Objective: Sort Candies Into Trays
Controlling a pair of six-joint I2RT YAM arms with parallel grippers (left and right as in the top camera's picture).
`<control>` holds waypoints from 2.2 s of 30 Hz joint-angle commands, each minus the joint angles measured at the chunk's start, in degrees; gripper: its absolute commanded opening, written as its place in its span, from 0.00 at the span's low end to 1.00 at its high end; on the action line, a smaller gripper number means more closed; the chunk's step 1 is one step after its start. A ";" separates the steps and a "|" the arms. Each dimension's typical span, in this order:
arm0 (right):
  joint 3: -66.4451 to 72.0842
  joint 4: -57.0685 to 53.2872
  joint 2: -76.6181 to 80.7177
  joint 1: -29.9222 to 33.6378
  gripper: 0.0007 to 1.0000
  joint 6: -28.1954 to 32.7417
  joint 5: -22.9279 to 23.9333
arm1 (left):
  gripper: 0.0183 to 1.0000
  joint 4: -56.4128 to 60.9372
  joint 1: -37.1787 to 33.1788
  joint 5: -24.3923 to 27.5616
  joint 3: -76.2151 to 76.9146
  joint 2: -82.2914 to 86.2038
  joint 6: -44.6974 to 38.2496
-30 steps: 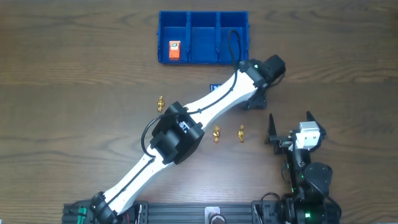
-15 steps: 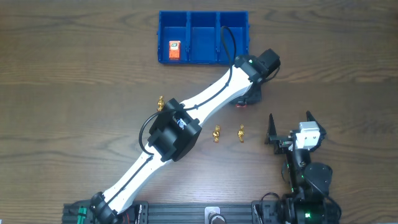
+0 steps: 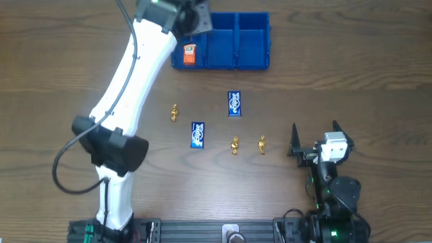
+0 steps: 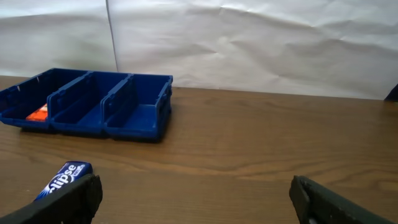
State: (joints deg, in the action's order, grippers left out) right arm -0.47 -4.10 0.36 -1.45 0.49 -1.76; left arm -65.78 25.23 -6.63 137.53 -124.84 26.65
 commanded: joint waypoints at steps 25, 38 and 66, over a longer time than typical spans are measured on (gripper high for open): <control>0.02 -0.52 -0.20 -0.02 1.00 0.44 -0.31 | 0.31 -1.16 -6.49 7.74 6.05 -15.74 -11.28; 0.02 -0.52 -0.20 -0.02 1.00 0.44 -0.31 | 0.94 6.73 -6.08 3.96 -2.49 0.09 -11.43; 0.02 -0.52 -0.20 -0.02 1.00 0.44 -0.31 | 1.00 69.48 -22.23 15.67 -137.35 124.30 -25.40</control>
State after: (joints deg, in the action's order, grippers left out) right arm -0.51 -4.21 0.38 -1.45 0.49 -1.76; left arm 3.57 3.36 7.92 2.98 -3.70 3.70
